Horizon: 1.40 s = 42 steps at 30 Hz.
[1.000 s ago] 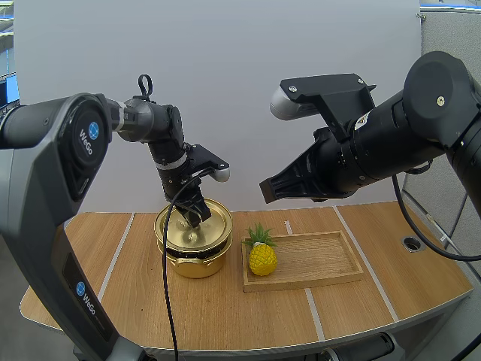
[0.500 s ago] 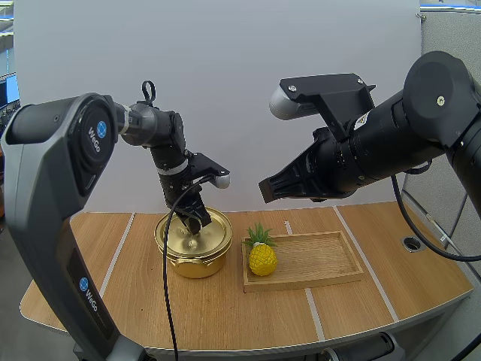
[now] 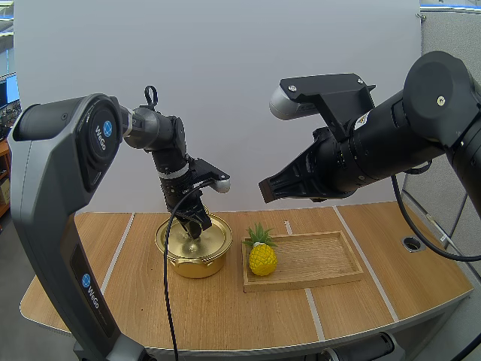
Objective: Open the pot, put the grape inside, and close it
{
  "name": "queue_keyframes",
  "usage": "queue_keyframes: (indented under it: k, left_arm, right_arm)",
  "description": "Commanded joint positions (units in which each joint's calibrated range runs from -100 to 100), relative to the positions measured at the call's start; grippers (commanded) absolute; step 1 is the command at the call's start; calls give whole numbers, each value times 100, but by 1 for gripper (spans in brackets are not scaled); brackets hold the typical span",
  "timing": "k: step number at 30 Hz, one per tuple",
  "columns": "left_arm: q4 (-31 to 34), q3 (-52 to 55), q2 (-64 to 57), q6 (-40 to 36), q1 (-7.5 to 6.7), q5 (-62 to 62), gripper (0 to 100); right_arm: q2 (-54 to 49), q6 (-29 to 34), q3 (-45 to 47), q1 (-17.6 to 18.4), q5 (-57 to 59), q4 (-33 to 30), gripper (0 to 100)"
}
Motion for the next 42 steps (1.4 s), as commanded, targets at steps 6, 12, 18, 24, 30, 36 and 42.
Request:
queue_keyframes:
  k: [6, 12, 18, 24, 30, 36, 42]
  left_arm:
    - [-136, 20, 12, 22, -4, 249, 0]
    - [-136, 20, 12, 22, -4, 281, 0]
    - [-136, 20, 12, 22, -4, 281, 0]
    - [-136, 20, 12, 22, -4, 281, 0]
    - [-317, 20, 12, 67, -4, 433, 0]
    - [-395, 20, 12, 94, -4, 494, 0]
    - [-395, 20, 12, 94, -4, 604, 0]
  right_arm:
    - [-64, -9, 22, -17, 2, 18, 0]
    - [-64, 1, 22, -17, 2, 18, 0]
    - [-64, 38, 22, -17, 2, -133, 0]
    - [-64, 128, 22, -17, 2, -204, 0]
    - [-64, 126, 22, -17, 2, -193, 0]
    - [-64, 126, 22, -17, 2, -181, 0]
    - [-64, 126, 22, -17, 2, -153, 0]
